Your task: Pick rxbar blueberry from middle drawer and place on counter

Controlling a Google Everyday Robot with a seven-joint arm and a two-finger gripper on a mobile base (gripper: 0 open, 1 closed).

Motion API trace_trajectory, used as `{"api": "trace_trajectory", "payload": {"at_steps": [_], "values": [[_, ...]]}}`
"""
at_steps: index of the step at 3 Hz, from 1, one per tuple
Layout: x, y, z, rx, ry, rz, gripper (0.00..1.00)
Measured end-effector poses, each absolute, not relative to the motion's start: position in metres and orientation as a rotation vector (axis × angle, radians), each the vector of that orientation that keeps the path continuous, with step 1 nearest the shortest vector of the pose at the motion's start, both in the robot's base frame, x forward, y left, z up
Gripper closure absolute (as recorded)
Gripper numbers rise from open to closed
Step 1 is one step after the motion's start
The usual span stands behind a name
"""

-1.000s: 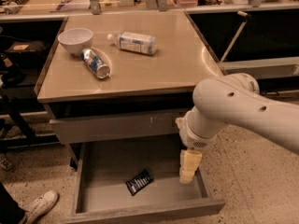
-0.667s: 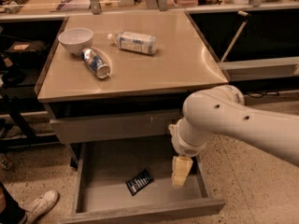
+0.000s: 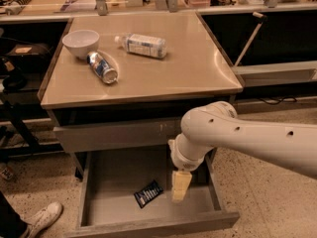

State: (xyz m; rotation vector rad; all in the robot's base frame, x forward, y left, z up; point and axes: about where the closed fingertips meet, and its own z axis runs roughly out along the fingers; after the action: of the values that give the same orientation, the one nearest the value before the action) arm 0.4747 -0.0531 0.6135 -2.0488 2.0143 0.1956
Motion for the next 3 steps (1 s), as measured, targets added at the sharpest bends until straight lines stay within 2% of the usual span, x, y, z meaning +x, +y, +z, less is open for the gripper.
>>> {"api": "trace_trajectory", "payload": {"at_steps": [1, 3], "values": [[0.474, -0.053, 0.612, -2.05, 2.016, 0.2, 0.0], [0.482, -0.021, 0.558, -2.09, 1.985, 0.217, 0.0]]}}
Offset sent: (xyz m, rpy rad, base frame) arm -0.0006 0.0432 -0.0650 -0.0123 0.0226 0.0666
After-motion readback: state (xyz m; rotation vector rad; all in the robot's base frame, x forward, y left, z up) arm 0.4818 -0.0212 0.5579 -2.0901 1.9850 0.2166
